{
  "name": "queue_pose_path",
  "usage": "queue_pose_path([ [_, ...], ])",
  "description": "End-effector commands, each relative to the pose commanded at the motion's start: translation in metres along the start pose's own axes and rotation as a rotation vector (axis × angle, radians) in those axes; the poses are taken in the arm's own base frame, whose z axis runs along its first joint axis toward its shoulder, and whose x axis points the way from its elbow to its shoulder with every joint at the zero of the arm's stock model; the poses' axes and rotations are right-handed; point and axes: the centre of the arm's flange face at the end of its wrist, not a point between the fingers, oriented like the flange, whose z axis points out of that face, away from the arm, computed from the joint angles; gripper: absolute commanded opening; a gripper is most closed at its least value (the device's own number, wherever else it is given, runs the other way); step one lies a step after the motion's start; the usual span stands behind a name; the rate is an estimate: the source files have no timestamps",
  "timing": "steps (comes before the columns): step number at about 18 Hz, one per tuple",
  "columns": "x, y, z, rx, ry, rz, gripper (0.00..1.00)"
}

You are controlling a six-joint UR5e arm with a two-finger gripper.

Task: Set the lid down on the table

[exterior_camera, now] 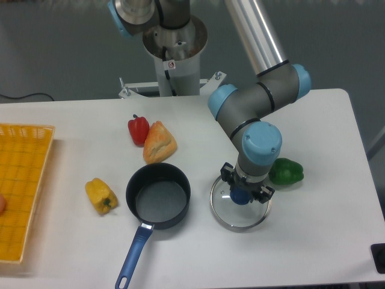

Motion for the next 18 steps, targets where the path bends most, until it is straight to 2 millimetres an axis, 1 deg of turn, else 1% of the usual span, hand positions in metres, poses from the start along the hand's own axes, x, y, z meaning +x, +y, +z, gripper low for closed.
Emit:
queue_pose_path([
  [4, 0.0013, 0.0000, 0.0039, -0.006, 0.004, 0.003, 0.49],
  [6, 0.0006, 0.0007, 0.0028, -0.004, 0.001, 0.001, 0.49],
  [8, 0.0008, -0.0002, 0.0056, -0.006, 0.004, 0.003, 0.52],
  [13, 0.0010, -0.0011, 0.0075, -0.008, 0.005, 0.004, 0.53],
  [14, 0.0010, -0.0011, 0.0075, -0.008, 0.005, 0.004, 0.55],
  [15, 0.0010, -0.0011, 0.0075, -0.008, 0.005, 0.006, 0.61],
  [17, 0.0006, -0.0013, 0.0092, -0.008, 0.005, 0.008, 0.79],
  [18, 0.0005, -0.0012, 0.0092, -0.009, 0.004, 0.006, 0.82],
])
